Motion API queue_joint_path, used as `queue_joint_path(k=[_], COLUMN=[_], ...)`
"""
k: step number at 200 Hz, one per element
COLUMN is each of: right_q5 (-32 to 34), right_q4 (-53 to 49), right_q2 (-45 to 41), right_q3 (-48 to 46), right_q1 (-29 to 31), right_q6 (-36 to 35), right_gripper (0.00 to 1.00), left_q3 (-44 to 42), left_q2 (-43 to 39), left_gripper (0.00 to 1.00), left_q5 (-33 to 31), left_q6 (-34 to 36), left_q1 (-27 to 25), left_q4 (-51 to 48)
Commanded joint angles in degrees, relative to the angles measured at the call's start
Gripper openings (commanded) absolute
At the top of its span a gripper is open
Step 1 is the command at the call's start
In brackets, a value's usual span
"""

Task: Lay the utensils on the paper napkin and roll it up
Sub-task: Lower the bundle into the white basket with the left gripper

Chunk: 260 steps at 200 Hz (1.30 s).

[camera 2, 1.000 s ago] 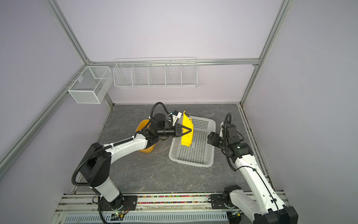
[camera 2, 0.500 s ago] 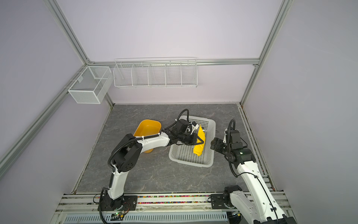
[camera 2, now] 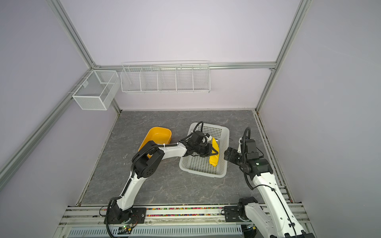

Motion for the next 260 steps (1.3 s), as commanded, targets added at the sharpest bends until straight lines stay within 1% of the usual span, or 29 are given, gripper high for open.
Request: queue_joint_path(k=[1, 48, 94, 130, 143, 157, 220, 228, 260], right_q5=[-1.5, -2.1, -1.8, -3.2, -3.1, -3.3, -3.4, -3.2, -2.8], right_q4=[-0.9, -0.8, -1.1, -0.7, -0.7, -0.8, -2.2, -2.5, -3.1], right_q2=[-1.1, -0.6, -0.6, -0.6, -0.5, -0.5, -1.2, -1.5, -2.5], right_q3=[-1.2, -0.8, -0.8, -0.7, -0.5, -0.1, 1.6, 1.7, 2.3], right_q1=[-0.2, -0.2, -0.3, -0.3, -0.3, -0.3, -0.3, -0.3, -0.3], right_q6=[-0.6, -0.2, -0.1, 0.4, 0.5, 0.5, 0.5, 0.6, 0.6], right_gripper=[0.86, 0.86, 0.86, 0.86, 0.86, 0.86, 0.87, 0.87, 0.87], left_q3=[3.4, 5.6, 5.2, 5.3, 5.3, 5.3, 5.6, 5.5, 5.7], left_q2=[1.2, 3.2, 4.5, 4.5, 4.3, 3.9, 3.1, 3.0, 2.4], left_gripper=[0.0, 0.0, 0.0, 0.0, 0.05, 0.05, 0.18, 0.18, 0.26], left_q5=[0.1, -0.5, -0.7, -1.3, -1.6, -2.2, -4.0, -4.2, -5.4], left_q6=[-1.8, -2.1, -2.1, -1.7, -1.3, -0.4, 0.4, 0.5, 1.5], left_q1=[-0.7, -1.4, -1.6, -1.6, -1.6, -1.6, -1.7, -1.6, -1.6], left_q4=[3.0, 1.2, -0.2, -1.3, -2.0, -3.3, -6.4, -6.6, -8.5])
